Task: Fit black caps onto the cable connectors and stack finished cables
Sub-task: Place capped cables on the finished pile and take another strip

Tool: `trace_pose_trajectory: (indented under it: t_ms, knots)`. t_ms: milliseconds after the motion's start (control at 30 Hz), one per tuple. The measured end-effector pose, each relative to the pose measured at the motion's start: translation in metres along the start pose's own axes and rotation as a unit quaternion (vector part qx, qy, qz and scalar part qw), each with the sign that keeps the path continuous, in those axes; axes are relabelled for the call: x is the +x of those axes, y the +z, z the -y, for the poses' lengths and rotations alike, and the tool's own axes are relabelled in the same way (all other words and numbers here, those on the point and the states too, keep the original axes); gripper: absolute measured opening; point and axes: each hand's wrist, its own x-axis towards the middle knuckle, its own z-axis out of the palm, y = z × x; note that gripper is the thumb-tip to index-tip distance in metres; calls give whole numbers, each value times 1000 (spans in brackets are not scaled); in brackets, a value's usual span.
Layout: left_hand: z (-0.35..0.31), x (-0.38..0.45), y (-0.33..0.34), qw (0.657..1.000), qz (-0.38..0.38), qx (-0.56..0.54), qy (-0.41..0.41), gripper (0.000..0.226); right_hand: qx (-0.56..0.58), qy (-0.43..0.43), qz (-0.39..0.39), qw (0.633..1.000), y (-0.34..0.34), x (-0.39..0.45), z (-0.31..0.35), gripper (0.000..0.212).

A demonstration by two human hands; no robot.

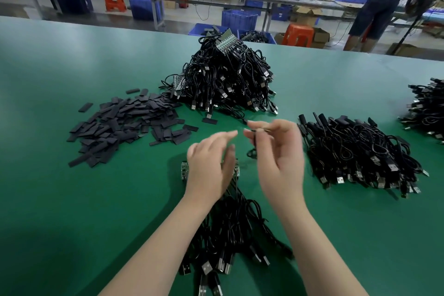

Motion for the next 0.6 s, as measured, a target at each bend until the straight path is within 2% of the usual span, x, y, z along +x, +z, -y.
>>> trace_pose_trajectory:
  t_ms: [100, 200, 367, 500, 600]
  knots:
    - [-7, 7, -18, 991, -88, -97, 11, 41, 83, 48, 37, 995, 14, 8, 7, 17]
    - [-11, 15, -36, 984, -129, -116, 50, 38, 118, 97, 27, 988, 22, 18, 14, 17]
    - [-17, 24, -53, 988, -77, -116, 59, 26, 81, 151, 7, 985, 30, 20, 14, 15]
    - [-16, 22, -56, 992, -51, -100, 57, 23, 94, 199, -4, 975, 28, 17, 11, 11]
    - [-17, 22, -58, 991, -24, -118, 53, 19, 71, 207, 3, 976, 25, 14, 8, 9]
